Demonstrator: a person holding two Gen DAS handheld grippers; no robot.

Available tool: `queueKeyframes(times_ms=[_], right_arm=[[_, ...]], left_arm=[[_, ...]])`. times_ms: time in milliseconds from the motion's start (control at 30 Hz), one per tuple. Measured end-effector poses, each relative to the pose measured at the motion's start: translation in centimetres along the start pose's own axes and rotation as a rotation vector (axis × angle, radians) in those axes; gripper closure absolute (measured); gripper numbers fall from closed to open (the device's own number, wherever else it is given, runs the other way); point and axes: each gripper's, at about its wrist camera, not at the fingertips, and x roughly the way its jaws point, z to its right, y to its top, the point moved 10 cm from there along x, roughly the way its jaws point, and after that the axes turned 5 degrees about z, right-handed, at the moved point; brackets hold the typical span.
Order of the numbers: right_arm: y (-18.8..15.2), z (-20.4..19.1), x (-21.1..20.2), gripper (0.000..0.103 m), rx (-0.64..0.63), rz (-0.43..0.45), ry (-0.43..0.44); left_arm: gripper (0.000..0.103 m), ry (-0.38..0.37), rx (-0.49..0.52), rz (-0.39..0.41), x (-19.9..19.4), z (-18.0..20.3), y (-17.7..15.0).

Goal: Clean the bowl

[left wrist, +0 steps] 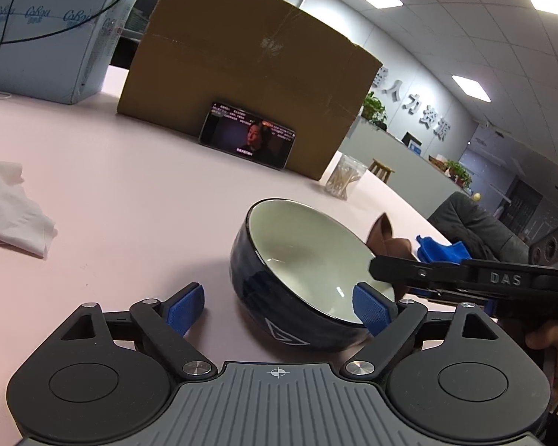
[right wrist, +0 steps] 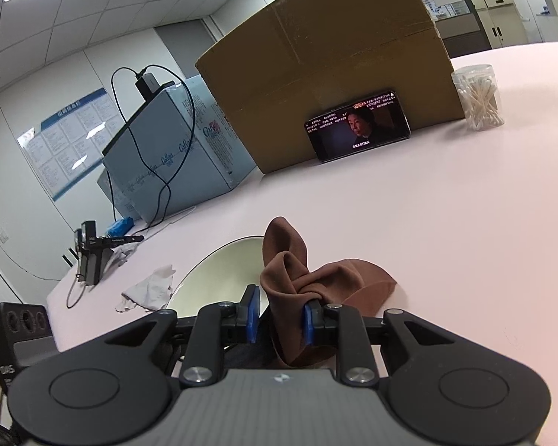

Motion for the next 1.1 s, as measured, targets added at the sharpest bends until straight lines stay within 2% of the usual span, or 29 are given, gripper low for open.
queueKeyframes(times_ms=[133, 500, 800, 933, 1100], right_arm=[[-0.6, 0.2, -1.3, 0.079, 0.038, 0.02, 0.05], [-1.8, -0.8, -2.4, 0.085, 0.013, 0.026, 0.105], [-2.3, -0.7, -2.3, 0.092, -0.046, -0.01, 0.045], [-1.1, -0.9, -2.6, 0.092, -0.032, 0.028, 0.055], [-1.9, -0.1, -1.9, 0.093, -0.006, -0.003, 0.04]], left_arm=[[0.014, -0.019, -0.004, -0.023, 0.6, 0.2, 0.3], [0.014, -0.055, -0.042, -0.03, 1.0, 0.2, 0.1], [0.014, -0.06, -0.046, -0.026, 1.0, 0.1, 0.1], [0.014, -0.061, -0.046, -0.027, 0.9, 0.2, 0.1], [0.014, -0.063, -0.044, -0.027, 0.9, 0.2, 0.1]])
